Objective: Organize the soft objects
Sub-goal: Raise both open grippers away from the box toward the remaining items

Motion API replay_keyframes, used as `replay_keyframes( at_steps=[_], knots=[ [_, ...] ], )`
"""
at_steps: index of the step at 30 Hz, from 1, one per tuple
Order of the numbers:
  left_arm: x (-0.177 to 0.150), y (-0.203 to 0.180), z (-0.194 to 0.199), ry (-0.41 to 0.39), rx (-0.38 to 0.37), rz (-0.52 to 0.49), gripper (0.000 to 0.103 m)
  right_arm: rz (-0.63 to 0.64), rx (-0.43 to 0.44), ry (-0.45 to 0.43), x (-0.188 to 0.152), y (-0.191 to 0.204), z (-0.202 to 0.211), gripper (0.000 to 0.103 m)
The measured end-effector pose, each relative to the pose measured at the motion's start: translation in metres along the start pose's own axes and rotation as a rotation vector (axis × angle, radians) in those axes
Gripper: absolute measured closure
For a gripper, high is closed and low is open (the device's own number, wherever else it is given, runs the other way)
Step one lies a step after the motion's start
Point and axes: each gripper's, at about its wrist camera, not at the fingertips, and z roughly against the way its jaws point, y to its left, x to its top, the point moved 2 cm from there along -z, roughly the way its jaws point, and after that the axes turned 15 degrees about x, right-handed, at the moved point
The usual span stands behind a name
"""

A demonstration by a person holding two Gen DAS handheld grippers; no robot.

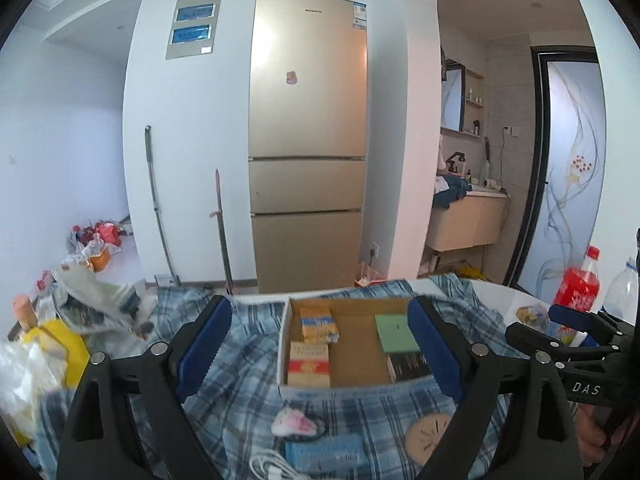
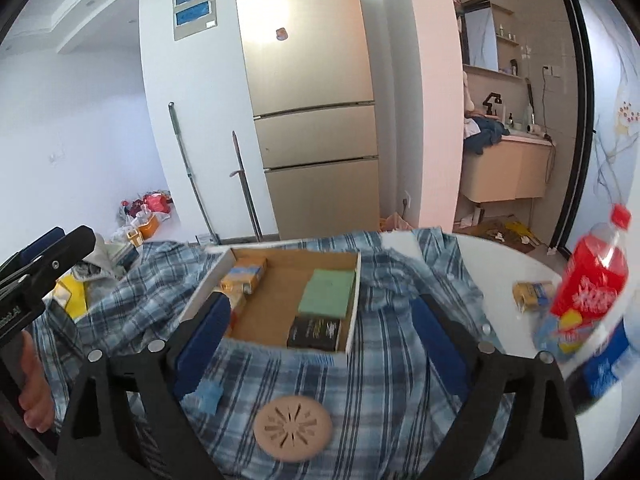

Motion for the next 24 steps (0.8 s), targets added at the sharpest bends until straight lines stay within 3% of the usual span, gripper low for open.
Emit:
replay_keyframes(
  at_steps=[1,3,15,20,24],
  knots=[
    [-0.010,-0.001,0.000,0.006,0.000,-0.007,0.000,0.005,-0.006,0.005,-0.007,0.001,0.001,0.009],
    [-0.024,-0.001,0.001,0.006,0.016,-0.018,0.000,0.015,-0.013,0.005,-0.016,0.003,0.001,0.002],
    [-0.079,0.004,-0.016,0.056,-0.005,-0.009,0.000,0.125,-0.026,-0.049,-0.056,0.008,-0.016,0.002],
    [-0.094,0.002,-0.032,0.118,-0.018,-0.029,0.000,0.117,-0.012,0.013,-0.063,0.006,-0.028,0.002],
    [-0.103,-0.002,-0.044,0.186,-0.037,-0.043,0.000,0.074,0.008,0.119,-0.069,0.000,-0.043,0.002]
  ],
)
